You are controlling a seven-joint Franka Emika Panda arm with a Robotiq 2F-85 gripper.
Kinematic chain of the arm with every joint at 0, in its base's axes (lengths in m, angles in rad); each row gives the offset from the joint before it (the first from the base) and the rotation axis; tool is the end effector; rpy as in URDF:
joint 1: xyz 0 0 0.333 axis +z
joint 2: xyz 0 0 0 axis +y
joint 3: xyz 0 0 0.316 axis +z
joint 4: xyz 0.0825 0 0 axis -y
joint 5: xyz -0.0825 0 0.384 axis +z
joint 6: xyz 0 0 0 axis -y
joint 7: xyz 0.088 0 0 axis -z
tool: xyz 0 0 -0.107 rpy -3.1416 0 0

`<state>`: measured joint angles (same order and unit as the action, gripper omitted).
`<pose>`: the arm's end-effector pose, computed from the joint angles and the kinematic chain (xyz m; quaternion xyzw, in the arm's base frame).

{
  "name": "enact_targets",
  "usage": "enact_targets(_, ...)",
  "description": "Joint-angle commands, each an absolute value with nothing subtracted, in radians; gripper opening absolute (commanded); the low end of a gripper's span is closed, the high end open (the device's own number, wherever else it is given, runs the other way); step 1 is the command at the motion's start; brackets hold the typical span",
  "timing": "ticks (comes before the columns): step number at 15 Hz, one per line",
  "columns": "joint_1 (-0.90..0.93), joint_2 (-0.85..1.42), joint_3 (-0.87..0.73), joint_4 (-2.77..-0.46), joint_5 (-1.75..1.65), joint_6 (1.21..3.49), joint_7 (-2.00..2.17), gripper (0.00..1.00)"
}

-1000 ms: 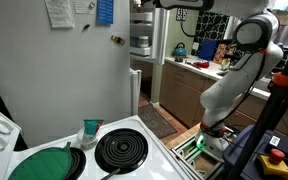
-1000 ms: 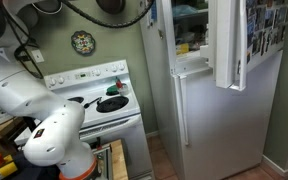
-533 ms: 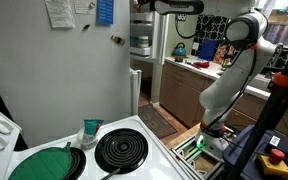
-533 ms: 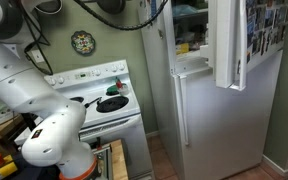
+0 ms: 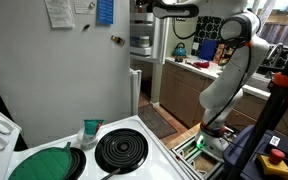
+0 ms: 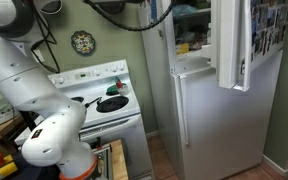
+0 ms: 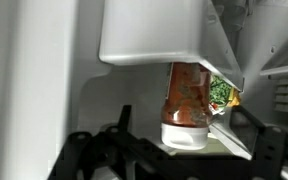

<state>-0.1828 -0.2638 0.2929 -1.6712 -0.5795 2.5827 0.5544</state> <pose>0.4940 0.0976 0.8330 0.8010 -0.0425 0.5876 0.1064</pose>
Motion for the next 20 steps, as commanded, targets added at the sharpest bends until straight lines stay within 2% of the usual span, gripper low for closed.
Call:
enact_targets(1, -0.177, -0.248, 0.273, -1.659, -0.627, 2.592, 0.597, 1.0)
enact_targets(6, -0.165, -0.262, 0.231, -1.676, -0.597, 2.592, 0.583, 1.0)
enact_targets(20, -0.124, -0.113, 0.21, -1.54, -0.621, 2.576, 0.653, 0.99)
